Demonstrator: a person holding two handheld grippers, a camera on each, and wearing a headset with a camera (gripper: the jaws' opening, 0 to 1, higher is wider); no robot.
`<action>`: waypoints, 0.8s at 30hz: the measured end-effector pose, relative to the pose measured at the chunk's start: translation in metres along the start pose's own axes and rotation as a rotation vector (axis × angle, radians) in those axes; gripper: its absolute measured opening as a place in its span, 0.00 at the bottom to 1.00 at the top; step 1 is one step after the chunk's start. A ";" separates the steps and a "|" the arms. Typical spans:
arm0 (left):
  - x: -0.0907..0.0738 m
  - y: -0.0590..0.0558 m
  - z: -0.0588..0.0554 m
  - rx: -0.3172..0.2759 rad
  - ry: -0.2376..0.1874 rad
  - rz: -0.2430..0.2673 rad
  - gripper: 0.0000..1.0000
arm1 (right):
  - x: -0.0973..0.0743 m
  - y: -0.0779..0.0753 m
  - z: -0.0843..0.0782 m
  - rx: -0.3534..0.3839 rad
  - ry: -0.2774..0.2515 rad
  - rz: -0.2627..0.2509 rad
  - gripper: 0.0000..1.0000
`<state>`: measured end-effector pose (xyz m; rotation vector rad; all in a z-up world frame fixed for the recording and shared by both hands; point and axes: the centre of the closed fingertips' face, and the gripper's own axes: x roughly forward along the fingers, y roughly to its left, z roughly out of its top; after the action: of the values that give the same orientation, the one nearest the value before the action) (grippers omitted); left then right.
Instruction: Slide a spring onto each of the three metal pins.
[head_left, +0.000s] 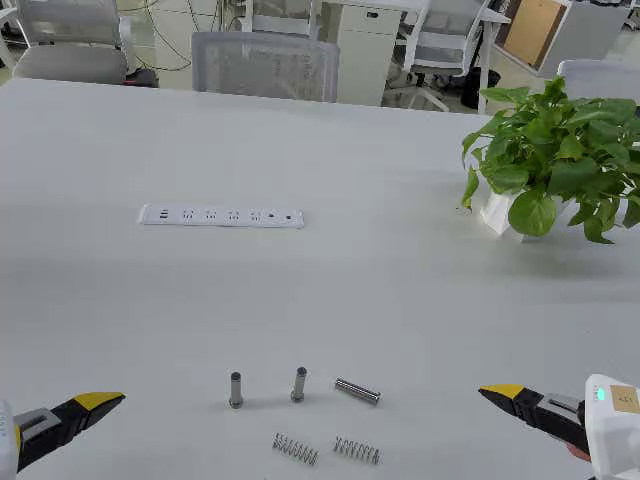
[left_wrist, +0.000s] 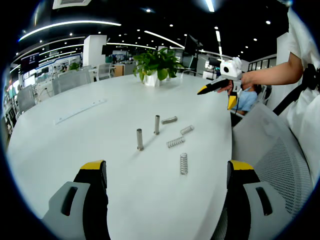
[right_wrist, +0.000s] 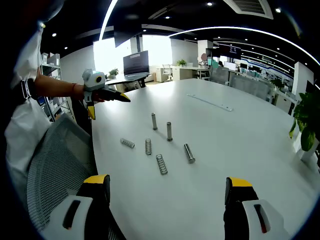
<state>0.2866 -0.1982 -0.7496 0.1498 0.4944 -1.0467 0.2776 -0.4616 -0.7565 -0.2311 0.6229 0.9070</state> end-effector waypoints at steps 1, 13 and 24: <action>0.000 0.000 0.000 0.001 0.000 0.000 0.99 | 0.000 0.000 0.000 0.000 0.001 0.000 0.95; 0.000 -0.001 -0.001 -0.002 0.000 -0.002 0.99 | 0.000 0.000 -0.002 0.002 0.000 0.001 0.95; 0.000 -0.004 0.000 -0.002 -0.001 -0.005 0.99 | 0.000 0.002 -0.002 0.001 0.004 0.006 0.95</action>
<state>0.2833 -0.1996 -0.7491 0.1462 0.4950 -1.0511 0.2752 -0.4611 -0.7576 -0.2303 0.6277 0.9124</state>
